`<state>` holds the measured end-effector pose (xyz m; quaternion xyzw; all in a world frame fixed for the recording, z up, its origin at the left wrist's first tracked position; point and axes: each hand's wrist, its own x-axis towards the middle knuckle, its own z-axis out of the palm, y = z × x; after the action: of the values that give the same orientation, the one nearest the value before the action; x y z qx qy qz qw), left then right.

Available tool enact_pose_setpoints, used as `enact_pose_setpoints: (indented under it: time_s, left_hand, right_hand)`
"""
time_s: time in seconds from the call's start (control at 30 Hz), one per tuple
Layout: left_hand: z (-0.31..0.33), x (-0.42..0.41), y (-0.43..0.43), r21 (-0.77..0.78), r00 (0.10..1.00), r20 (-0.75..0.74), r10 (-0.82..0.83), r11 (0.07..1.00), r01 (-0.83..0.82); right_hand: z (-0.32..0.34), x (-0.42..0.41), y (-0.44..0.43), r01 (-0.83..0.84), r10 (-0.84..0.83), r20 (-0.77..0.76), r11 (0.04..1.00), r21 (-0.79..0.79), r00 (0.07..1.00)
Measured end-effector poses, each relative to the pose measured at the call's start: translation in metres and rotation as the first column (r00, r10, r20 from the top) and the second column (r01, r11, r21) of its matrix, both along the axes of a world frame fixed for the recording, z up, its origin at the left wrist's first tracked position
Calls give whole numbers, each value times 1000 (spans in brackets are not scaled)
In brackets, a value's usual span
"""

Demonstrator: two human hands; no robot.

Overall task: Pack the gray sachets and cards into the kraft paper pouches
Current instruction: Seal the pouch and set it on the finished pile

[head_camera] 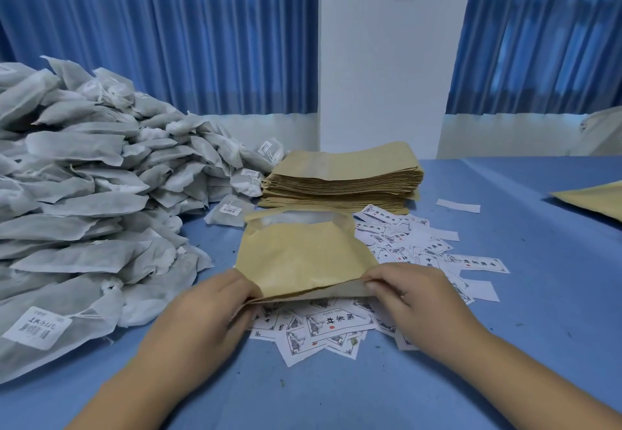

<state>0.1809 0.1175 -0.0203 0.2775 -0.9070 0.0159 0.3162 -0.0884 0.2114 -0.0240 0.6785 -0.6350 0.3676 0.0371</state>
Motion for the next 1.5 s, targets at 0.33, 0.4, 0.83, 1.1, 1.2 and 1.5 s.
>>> enact_pose_setpoints:
  time_s: [0.33,0.4,0.83,1.1,1.2,1.5]
  left_hand:
    - [-4,5,-4,118,956,-279,89,991,-58]
    - [-4,4,-4,99,953,-288,95,993,-69]
    - [-2,-1,-3,-148,988,-132,85,983,-105]
    - [-3,-21,3,-297,968,127,216,940,-170]
    - [-2,-30,3,-369,975,155,160,925,-93]
    - [0,-36,8,-280,963,192,188,951,-130]
  right_hand:
    - [12,-15,11,-85,40,-351,990,-115,936]
    - [11,-16,9,-80,9,-408,984,-157,913]
    - [10,-7,8,-95,-18,-496,975,-201,868]
    - [-2,3,-10,-124,-53,-580,957,-261,813]
    - [-4,1,-9,-124,-60,-572,953,-277,818]
    - [-3,13,-10,-173,-30,-608,947,-272,793]
